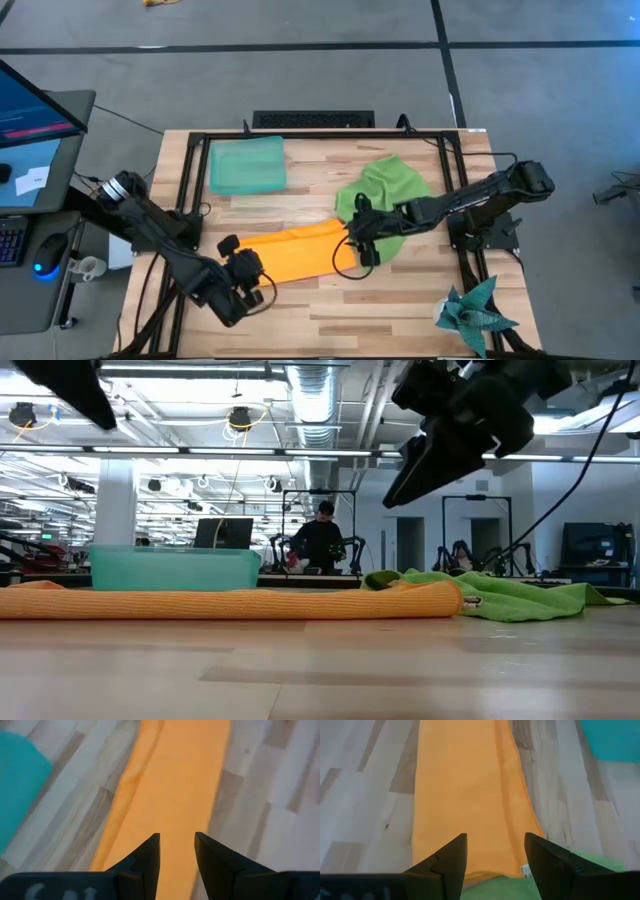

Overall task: Roll microfiber towels into tight, uniform cylinder then place into a basket
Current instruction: Roll the yellow microfiber cloth

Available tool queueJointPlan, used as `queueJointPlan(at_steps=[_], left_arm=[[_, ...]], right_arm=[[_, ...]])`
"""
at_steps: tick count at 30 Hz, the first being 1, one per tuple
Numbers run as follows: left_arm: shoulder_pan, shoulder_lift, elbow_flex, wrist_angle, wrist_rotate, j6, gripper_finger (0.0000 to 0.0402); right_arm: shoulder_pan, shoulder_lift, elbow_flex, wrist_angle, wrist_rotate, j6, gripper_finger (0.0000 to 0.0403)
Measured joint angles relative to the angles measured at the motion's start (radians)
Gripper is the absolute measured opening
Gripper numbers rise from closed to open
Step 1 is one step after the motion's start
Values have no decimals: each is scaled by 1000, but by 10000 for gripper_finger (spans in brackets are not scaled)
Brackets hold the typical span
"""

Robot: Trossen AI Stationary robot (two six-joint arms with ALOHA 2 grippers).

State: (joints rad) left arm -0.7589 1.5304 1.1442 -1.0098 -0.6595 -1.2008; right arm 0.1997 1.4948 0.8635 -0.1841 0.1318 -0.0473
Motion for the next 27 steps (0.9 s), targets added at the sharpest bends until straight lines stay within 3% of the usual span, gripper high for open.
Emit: queueJointPlan(at_steps=[6, 12, 21, 27], left_arm=[[50, -53, -237, 341, -11, 51, 114], [98, -52, -330, 545, 45, 173, 114], [111, -49, -336, 568, 96, 219, 114], [111, 7, -336, 578, 180, 146, 114]], right_arm=[[5, -1, 0, 3, 0, 21, 221], [-6, -1, 0, 13, 0, 22, 221], [10, -1, -1, -3, 0, 151, 221], [33, -1, -1, 6, 0, 153, 221]])
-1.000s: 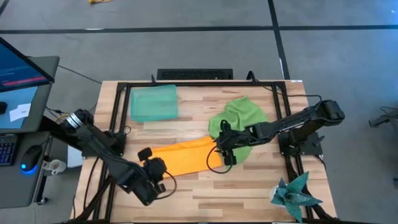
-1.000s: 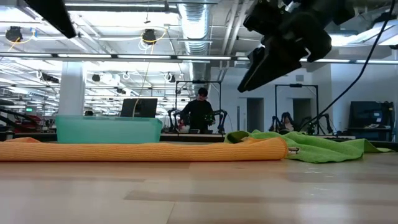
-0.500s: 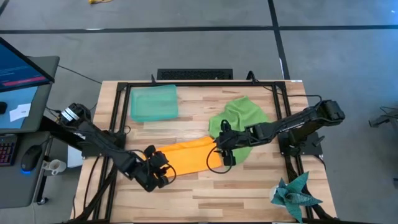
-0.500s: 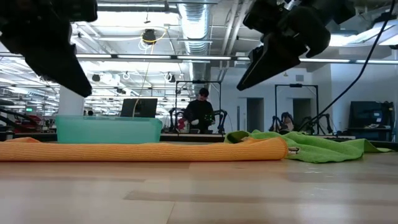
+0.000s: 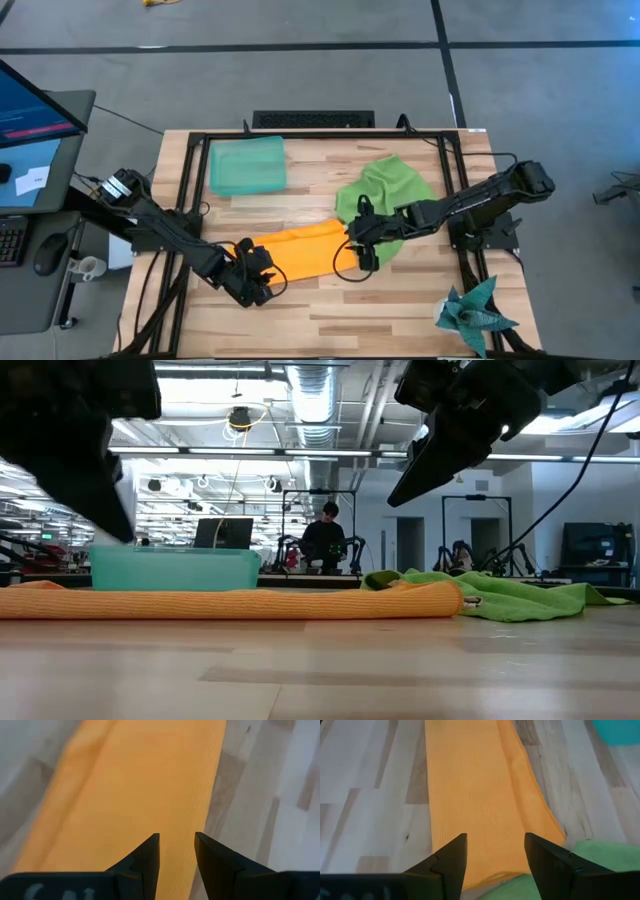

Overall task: Roll microfiber towels into tight, uniform cylinder then place into a basket
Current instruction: Roll the yellow microfiber cloth

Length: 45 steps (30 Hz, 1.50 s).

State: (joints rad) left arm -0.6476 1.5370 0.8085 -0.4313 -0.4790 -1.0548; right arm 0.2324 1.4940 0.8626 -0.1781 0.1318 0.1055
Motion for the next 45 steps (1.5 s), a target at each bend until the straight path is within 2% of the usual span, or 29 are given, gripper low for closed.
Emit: queueJointPlan(at_steps=[10, 18, 24, 28, 34, 45], left_arm=[[1, 84, 0, -25, 83, -58, 114], [2, 84, -2, -284, 140, -112, 114], [16, 77, -52, -295, 170, -118, 114], [37, 76, -64, -359, 147, -119, 114], [41, 36, -13, -484, 106, -118, 114], [-26, -18, 58, -447, -5, -155, 114]], right_arm=[[1, 0, 0, 0, 0, 0, 221], [1, 0, 0, 0, 0, 0, 221], [1, 0, 0, 0, 0, 0, 221], [1, 0, 0, 0, 1, 16, 221], [1, 0, 0, 0, 11, 143, 221], [-39, 0, 0, -4, 69, 394, 221]])
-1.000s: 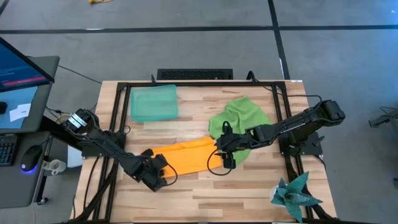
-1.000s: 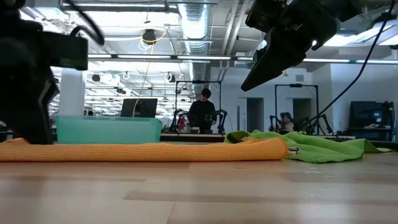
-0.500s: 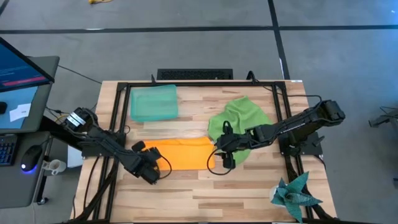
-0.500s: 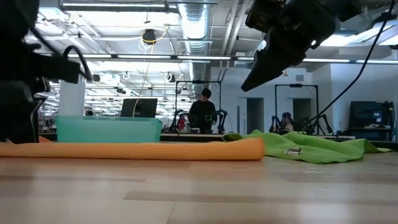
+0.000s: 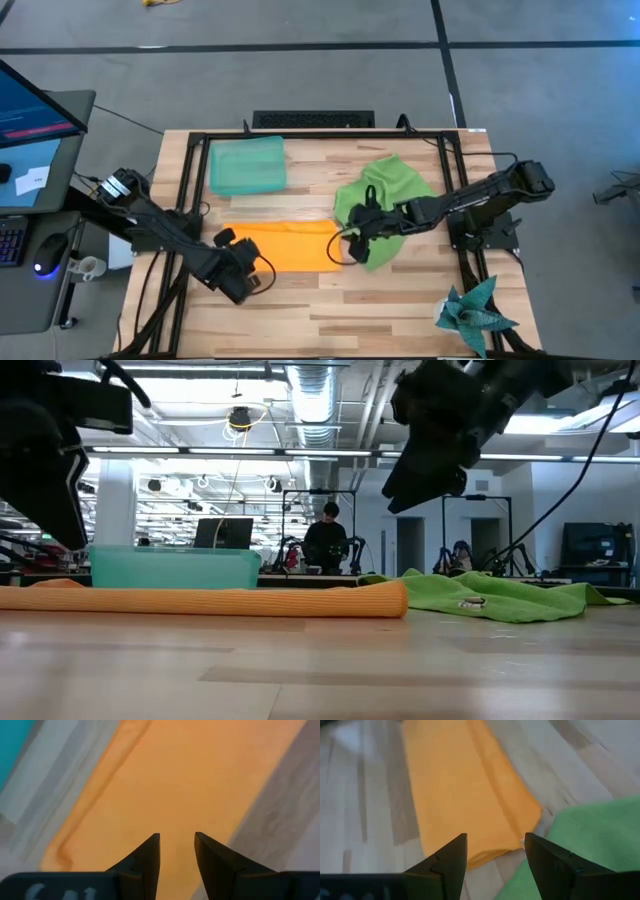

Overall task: Roll microfiber towels into tight, uniform cylinder then place into a basket
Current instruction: Roll the yellow microfiber cloth

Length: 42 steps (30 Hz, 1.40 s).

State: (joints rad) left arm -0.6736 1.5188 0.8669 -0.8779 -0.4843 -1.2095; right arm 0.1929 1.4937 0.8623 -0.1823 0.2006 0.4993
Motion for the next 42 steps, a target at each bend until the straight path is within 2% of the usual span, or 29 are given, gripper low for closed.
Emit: queueJointPlan(at_steps=[6, 10, 12, 16, 24, 34, 42], left_arm=[[-20, 0, 0, 18, 8, -16, 114], [-23, 0, 0, 21, 8, -16, 114], [-23, 0, 0, 23, 8, -16, 114], [-23, 0, 0, 23, 8, -16, 114], [-23, 0, 0, 24, 7, -16, 114], [-23, 0, 0, 28, 7, -16, 114], [-23, 0, 1, 28, 2, -16, 114]], right_arm=[[-30, 0, 0, -19, 15, 165, 221], [-33, 75, -4, -27, 41, 215, 221], [-31, 132, 2, 32, 36, 209, 221], [-32, 200, 12, 42, 34, 209, 221], [-45, 274, 33, 66, 35, 259, 221], [-45, 314, 32, 65, 33, 288, 218], [-42, 307, 32, 67, 32, 281, 180]])
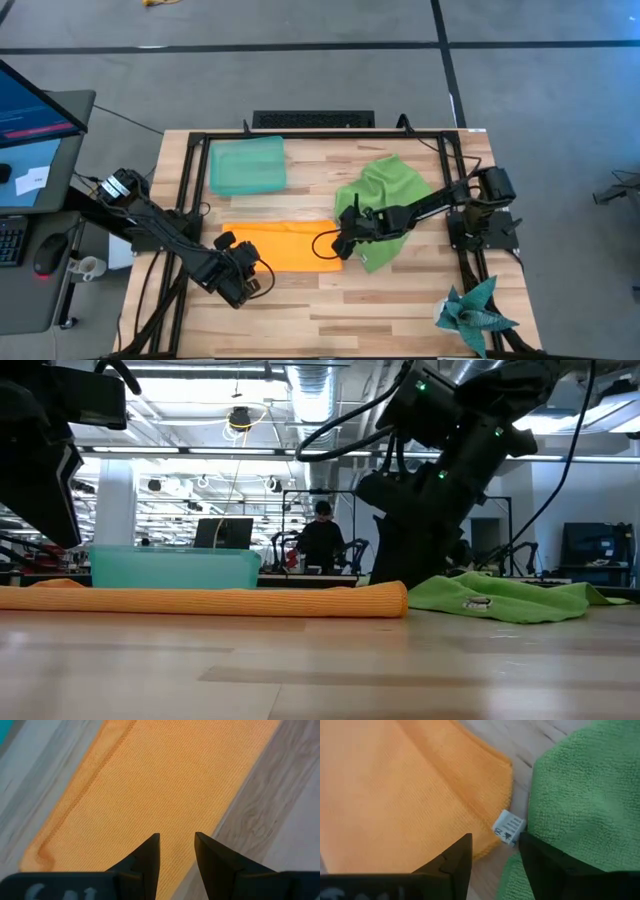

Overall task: Roll microfiber towels into tight, uniform cylinder then place into a basket
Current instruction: Roll the yellow microfiber cloth

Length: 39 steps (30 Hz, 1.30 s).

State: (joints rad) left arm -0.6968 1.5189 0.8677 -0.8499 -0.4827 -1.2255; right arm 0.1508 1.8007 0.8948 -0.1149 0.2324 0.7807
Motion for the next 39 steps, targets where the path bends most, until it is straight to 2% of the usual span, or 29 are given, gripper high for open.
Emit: queueJointPlan(at_steps=[6, 15, 29, 33, 39], left_arm=[[0, 0, 0, 0, -1, 0, 114], [0, 0, 0, 4, -6, 1, 114], [0, 0, 0, 3, -21, 6, 114], [0, 0, 0, 3, -22, 6, 114], [0, 0, 0, 3, -23, 6, 114]], right_arm=[[0, 0, 0, 5, -26, 4, 165], [33, 0, 43, 8, -30, -24, 165], [23, 0, 45, -48, -25, 34, 132], [17, 9, 45, -57, -25, 52, 114], [17, 20, 47, -53, -31, 10, 64]])
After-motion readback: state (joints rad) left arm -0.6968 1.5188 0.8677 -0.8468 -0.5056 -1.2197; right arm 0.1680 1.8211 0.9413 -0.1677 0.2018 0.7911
